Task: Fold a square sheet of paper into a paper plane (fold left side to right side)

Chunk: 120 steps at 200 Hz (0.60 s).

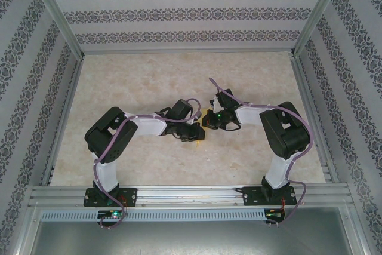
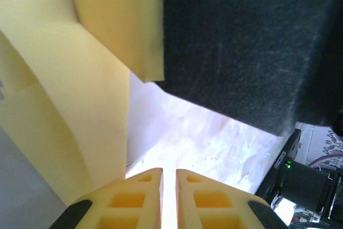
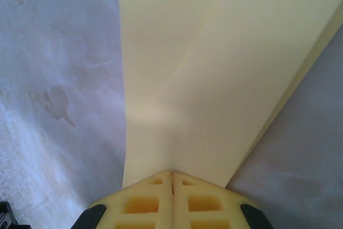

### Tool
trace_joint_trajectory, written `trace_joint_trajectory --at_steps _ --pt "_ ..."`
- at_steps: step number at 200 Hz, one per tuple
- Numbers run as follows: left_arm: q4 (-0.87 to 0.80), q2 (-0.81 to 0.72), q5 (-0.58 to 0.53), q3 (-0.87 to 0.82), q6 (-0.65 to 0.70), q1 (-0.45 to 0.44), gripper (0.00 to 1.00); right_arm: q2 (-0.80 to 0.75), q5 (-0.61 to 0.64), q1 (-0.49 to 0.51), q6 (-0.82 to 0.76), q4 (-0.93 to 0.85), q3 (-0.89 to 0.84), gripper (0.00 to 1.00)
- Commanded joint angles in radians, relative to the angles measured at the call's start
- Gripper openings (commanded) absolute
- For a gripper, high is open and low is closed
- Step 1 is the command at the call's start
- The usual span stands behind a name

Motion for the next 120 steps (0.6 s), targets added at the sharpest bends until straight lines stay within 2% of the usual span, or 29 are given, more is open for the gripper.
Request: trace_joint_trajectory --at_steps 1,120 --pt "-0.044 0.002 -0.029 -0.002 0.029 -0.008 0.13 0.089 0.155 0.025 -0.031 -0.162 -0.051 0.00" --pt "-0.034 -0.003 -0.049 -0.043 0.021 -0.008 0.13 0.087 0.158 0.027 -0.034 -0.173 -0.044 0.00"
